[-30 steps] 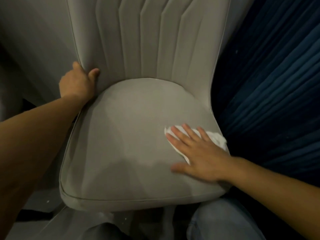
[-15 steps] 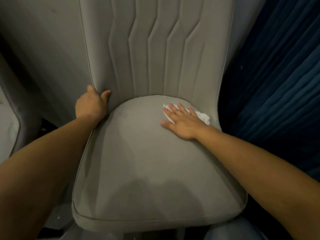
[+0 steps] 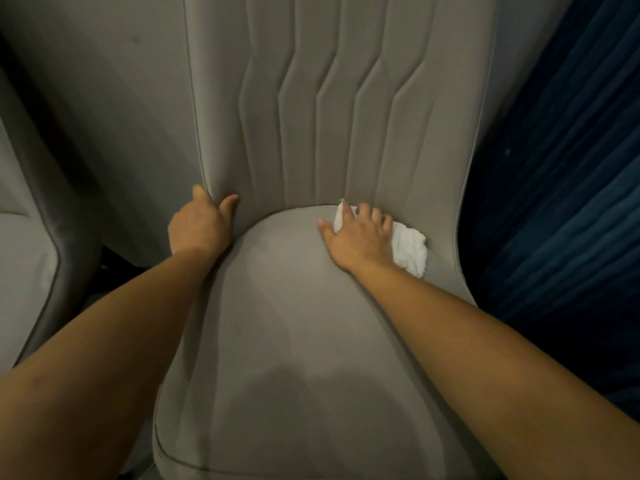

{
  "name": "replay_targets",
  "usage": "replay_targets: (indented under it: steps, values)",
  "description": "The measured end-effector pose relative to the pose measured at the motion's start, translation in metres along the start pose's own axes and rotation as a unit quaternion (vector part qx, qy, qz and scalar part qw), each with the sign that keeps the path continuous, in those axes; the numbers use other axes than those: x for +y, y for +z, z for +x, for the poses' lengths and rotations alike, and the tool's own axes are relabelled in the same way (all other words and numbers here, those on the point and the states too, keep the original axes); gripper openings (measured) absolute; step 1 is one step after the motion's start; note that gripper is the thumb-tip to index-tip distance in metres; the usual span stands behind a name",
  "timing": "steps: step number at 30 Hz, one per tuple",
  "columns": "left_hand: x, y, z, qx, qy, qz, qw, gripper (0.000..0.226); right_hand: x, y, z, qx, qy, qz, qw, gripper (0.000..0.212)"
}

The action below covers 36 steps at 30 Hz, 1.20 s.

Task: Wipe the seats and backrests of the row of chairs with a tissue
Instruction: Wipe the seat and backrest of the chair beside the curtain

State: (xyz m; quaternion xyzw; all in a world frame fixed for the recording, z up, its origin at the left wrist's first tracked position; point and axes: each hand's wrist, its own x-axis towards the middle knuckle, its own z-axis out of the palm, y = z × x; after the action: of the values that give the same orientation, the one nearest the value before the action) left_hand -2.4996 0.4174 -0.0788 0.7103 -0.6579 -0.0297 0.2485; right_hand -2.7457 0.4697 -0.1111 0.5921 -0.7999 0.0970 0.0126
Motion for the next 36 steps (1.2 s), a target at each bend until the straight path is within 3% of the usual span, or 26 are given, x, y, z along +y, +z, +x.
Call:
replay_targets:
  steps: [4,9,16,19,23,27,31,36]
  values:
    - [-0.001,0.0,-0.001,0.002,0.005,-0.005,1.0,0.054,-0.001,0.007,0.006,0.009,0.016,0.001,1.0,0.084]
    - [-0.002,0.003,-0.001,0.008,0.006,-0.01,1.0,0.047,-0.006,0.001,0.016,-0.062,0.005,0.055,0.997,0.101]
    - [-0.003,0.002,0.001,0.011,0.001,-0.011,1.0,0.049,-0.064,-0.006,0.013,-0.161,-0.203,0.076,0.963,0.095]
    - [-0.004,0.003,0.002,0.007,0.005,-0.017,1.0,0.047,-0.093,0.003,0.005,-0.143,-0.219,0.081,0.962,0.096]
    - [-0.004,0.006,0.002,0.004,0.002,-0.016,1.0,0.047,-0.065,0.004,0.015,-0.135,-0.244,0.025,0.96,0.085]
    - [-0.006,0.007,0.001,0.012,0.01,-0.016,1.0,0.047,-0.01,-0.005,0.025,-0.141,-0.166,-0.022,0.976,0.085]
    - [-0.003,0.004,-0.002,0.016,0.007,-0.021,1.0,0.048,0.029,-0.009,0.011,-0.084,-0.079,-0.003,0.993,0.073]
    - [-0.003,-0.004,-0.004,-0.001,0.009,-0.022,1.0,0.054,0.03,-0.002,0.004,-0.072,-0.06,0.012,0.996,0.067]
